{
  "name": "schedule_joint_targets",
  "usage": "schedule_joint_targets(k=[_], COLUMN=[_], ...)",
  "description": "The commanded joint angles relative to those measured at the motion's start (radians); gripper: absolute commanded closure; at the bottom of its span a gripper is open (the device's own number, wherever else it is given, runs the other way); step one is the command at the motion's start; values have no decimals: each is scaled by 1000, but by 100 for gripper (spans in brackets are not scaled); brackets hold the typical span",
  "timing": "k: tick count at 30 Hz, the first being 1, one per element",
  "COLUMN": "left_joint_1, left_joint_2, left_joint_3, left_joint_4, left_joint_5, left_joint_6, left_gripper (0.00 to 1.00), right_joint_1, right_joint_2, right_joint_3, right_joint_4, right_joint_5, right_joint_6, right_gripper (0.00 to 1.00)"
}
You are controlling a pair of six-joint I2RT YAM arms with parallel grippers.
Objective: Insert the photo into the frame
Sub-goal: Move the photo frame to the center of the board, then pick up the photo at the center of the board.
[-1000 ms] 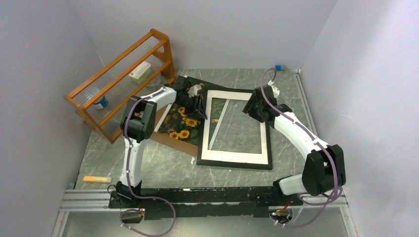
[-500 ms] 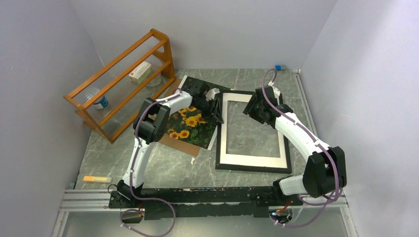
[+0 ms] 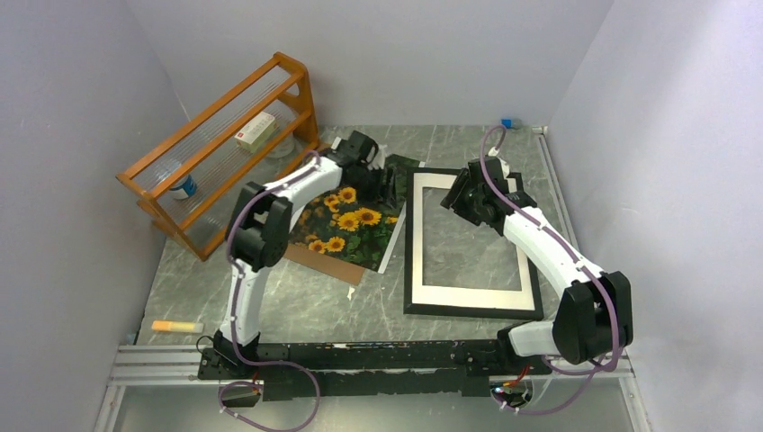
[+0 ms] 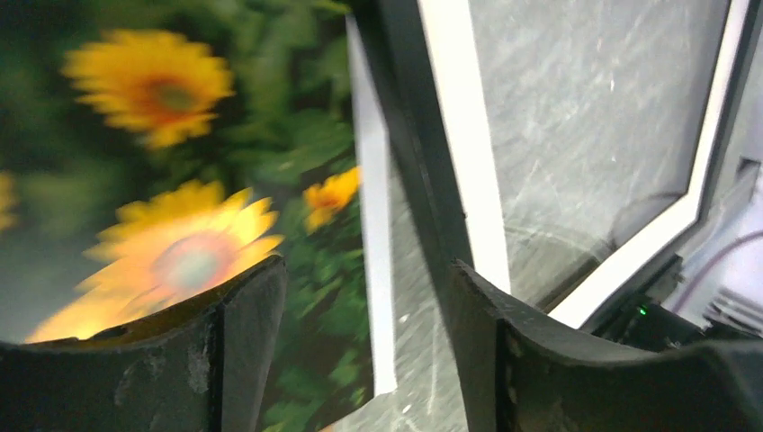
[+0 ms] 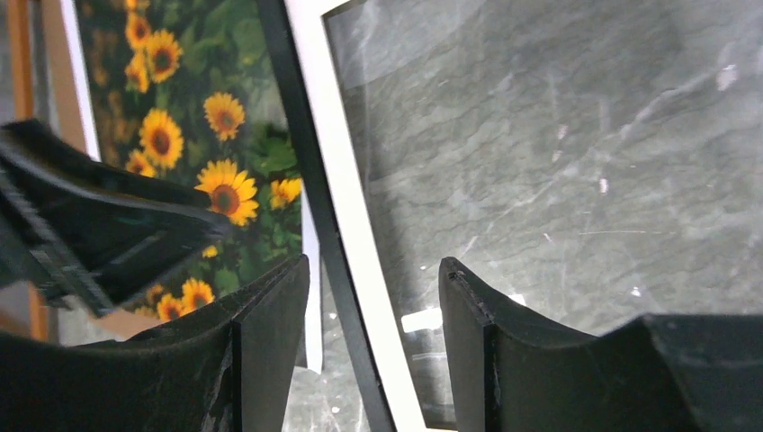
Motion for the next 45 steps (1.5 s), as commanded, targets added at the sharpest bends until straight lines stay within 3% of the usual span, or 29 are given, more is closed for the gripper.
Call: schedule_joint_targets(k=[1, 6, 12, 17, 25, 35, 42, 45], left_joint_1=[62, 154, 273, 364, 411, 430, 447, 447], left_joint_2=[-205, -292, -330, -392, -472, -404, -333, -353], left_joint_3=[-34, -117, -226, -367, -564, -600, -559, -552], left_joint_4=[-74, -139, -167, -159, -52, 55, 9, -20], left_joint_5=[-218, -372, -449, -455, -477, -266, -249, -306], left_joint_6=[122, 172, 130, 25, -55, 34, 64, 103], left_gripper=[25, 20, 21, 22, 19, 19, 19, 18], right_joint_1=[-1, 47, 176, 307, 397, 431, 435, 434], right_joint_2=[-6, 70, 256, 417, 603, 679, 699, 717], right_joint_3=[-11, 7, 135, 280, 436, 439, 443, 451], right_joint_4=[68, 137, 111, 20, -138, -181, -189, -188], right_joint_5=[-124, -271, -307, -211, -4, 48, 20, -18], right_joint_6=[-19, -17, -46, -110, -165, -191, -228, -256], right_gripper=[41, 28, 26, 25, 26, 27, 27, 27])
